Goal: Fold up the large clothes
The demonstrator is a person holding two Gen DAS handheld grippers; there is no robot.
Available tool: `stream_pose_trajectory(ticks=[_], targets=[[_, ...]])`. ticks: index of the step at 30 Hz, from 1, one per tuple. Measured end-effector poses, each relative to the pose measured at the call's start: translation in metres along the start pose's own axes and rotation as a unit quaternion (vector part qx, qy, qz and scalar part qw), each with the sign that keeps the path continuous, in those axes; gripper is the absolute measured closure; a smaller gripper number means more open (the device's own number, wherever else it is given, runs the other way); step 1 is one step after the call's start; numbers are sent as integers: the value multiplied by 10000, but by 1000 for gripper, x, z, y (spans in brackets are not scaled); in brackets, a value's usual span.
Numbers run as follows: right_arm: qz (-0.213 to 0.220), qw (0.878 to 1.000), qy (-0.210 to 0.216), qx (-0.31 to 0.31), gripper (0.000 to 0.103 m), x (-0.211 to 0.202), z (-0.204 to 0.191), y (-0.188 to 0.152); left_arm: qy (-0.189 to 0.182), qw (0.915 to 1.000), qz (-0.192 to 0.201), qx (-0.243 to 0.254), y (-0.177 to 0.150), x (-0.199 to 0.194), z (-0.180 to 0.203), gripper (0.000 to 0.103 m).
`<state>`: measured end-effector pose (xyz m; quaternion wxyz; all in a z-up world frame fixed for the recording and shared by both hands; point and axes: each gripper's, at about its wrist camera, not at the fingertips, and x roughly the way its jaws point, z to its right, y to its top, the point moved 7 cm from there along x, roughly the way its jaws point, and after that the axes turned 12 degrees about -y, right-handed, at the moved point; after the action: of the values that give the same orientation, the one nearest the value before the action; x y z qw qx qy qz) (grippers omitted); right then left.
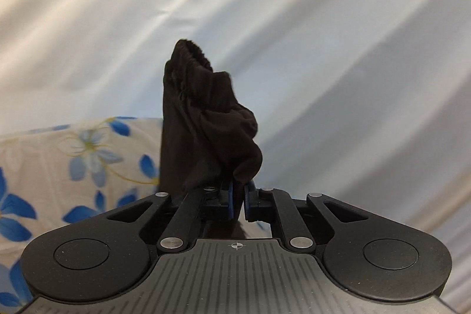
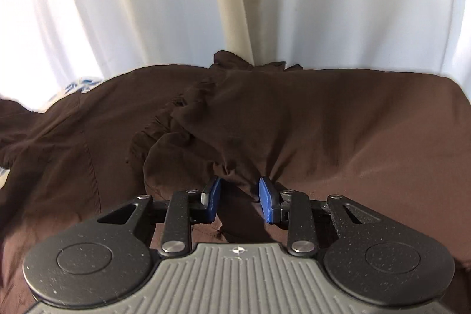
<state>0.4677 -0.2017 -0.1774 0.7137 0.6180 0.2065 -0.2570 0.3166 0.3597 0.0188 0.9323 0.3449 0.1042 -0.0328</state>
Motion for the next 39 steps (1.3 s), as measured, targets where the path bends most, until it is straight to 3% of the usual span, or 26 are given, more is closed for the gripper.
stream_pose_trajectory(ticks=[4, 6, 9, 13, 14, 16, 17, 18, 20, 22, 23, 25, 26, 28, 31, 33, 36, 39], targets=[[36, 9979, 318, 555, 74, -18, 16, 8, -917, 9910, -604, 762, -51, 26, 87, 95], [122, 9961, 410, 767, 74, -28, 25, 8, -1329, 9808, -957, 1059, -90, 39, 123, 95], [248, 9929, 469, 1065, 74, -42, 40, 6, -1778, 9591, -1624, 1490, -162, 64, 166, 95], [355, 9887, 506, 1363, 74, -52, 56, 3, -1635, 9435, -2417, 1568, -264, 104, 178, 90], [334, 9882, 509, 1404, 74, -54, 60, 1, -1533, 9393, -2626, 1586, -289, 114, 176, 89], [217, 9867, 523, 1525, 74, -52, 66, -2, -1138, 9269, -3152, 1692, -333, 132, 168, 76], [164, 9854, 557, 1600, 74, -52, 69, -3, -971, 9234, -3298, 1706, -345, 137, 164, 75], [124, 9841, 595, 1671, 74, -51, 72, -4, -877, 9248, -3263, 1746, -349, 136, 163, 75], [83, 9814, 686, 1789, 74, -51, 77, -3, -947, 9277, -3130, 1803, -340, 131, 169, 58], [56, 9782, 825, 1904, 71, -50, 80, 1, -1006, 9369, -2885, 1697, -321, 115, 181, 17], [30, 9753, 947, 1997, 67, -49, 81, 4, -995, 9440, -2657, 1682, -311, 105, 183, 12], [-48, 9660, 1241, 2268, 63, -43, 80, 11, -962, 9498, -2350, 1830, -293, 91, 182, 10], [-88, 9591, 1454, 2427, 55, -41, 79, 15, -854, 9523, -2196, 1939, -285, 85, 180, 10], [-215, 9408, 1935, 2775, 41, -34, 74, 22, -386, 9557, -1918, 2197, -272, 77, 169, 10], [-397, 9224, 2252, 3114, 39, -19, 60, 31, 394, 9542, -1797, 2360, -261, 76, 137, 14], [-577, 9188, 2237, 3201, 42, -6, 54, 33, 529, 9528, -1859, 2340, -263, 75, 121, 19], [-706, 9154, 2239, 3271, 58, 6, 43, 37, 723, 9522, -1885, 2291, -263, 71, 106, 20], [-765, 9196, 2160, 3193, 74, 8, 36, 39, 969, 9501, -1811, 2347, -253, 58, 87, 20]])
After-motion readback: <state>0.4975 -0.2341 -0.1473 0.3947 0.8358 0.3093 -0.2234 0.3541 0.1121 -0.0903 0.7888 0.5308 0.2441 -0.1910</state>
